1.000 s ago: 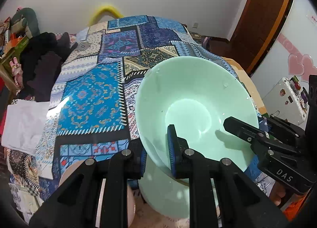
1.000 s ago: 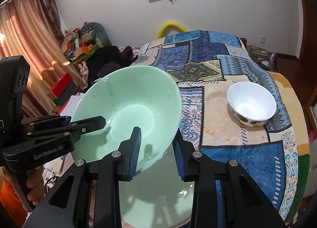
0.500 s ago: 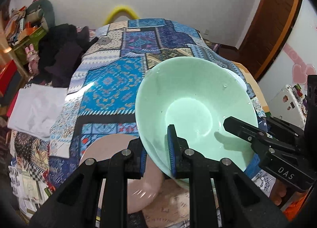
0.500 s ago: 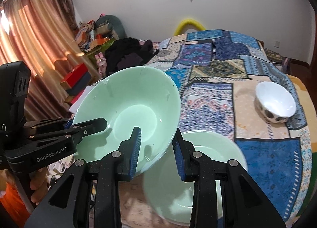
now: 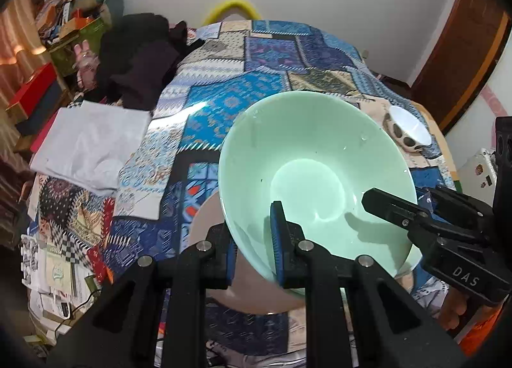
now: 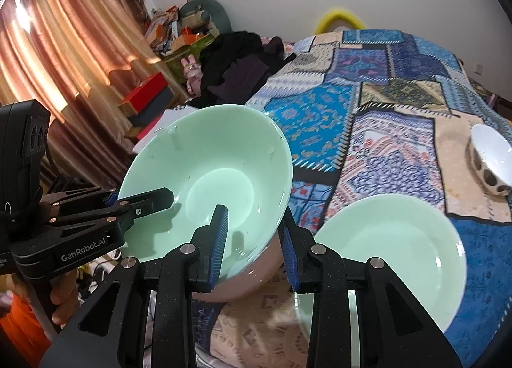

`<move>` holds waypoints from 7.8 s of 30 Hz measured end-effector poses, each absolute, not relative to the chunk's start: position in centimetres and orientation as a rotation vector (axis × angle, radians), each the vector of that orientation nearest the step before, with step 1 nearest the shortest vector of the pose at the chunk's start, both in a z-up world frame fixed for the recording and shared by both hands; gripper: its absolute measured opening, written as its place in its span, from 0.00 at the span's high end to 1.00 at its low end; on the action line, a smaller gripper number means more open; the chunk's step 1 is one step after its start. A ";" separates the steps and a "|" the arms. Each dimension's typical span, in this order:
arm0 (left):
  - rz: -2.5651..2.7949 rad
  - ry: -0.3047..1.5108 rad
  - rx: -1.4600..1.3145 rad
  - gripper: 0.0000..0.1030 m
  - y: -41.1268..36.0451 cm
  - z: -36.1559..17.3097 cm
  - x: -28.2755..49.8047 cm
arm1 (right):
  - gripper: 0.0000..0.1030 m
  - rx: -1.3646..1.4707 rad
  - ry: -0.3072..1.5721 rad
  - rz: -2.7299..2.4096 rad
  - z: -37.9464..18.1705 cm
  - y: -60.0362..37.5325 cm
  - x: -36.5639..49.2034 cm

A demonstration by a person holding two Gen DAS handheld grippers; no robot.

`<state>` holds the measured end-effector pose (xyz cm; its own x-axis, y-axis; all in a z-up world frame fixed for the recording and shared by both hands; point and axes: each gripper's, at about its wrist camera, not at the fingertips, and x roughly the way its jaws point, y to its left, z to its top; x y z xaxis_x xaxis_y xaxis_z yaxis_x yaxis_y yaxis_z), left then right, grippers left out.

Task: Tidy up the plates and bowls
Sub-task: 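Lift the pale green bowl with both tools over the pink bowl, then lower the pale green bowl into the pink bowl with both tools, then open both tools and move them toward the white spotted bowl, then close both tools on the rim of the white spotted bowl, then lift the white bowl with both tools and carry it to the nested bowls, then lower the white bowl into the pale green bowl with both tools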

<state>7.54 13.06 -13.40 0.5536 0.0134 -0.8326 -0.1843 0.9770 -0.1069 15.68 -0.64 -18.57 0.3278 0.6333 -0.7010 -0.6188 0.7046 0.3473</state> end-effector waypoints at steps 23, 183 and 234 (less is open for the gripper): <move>0.144 1.120 -0.268 0.82 16.1 -20.2 6.7 | 0.72 -0.054 1.078 0.820 -23.2 2.2 15.1; -0.171 1.034 -0.017 0.78 -5.4 -13.8 25.4 | 0.72 0.097 0.862 0.516 -16.2 -18.2 23.4; 0.128 1.027 -0.272 0.78 16.8 -16.2 6.9 | 0.72 -0.051 1.005 0.837 -20.6 2.3 14.8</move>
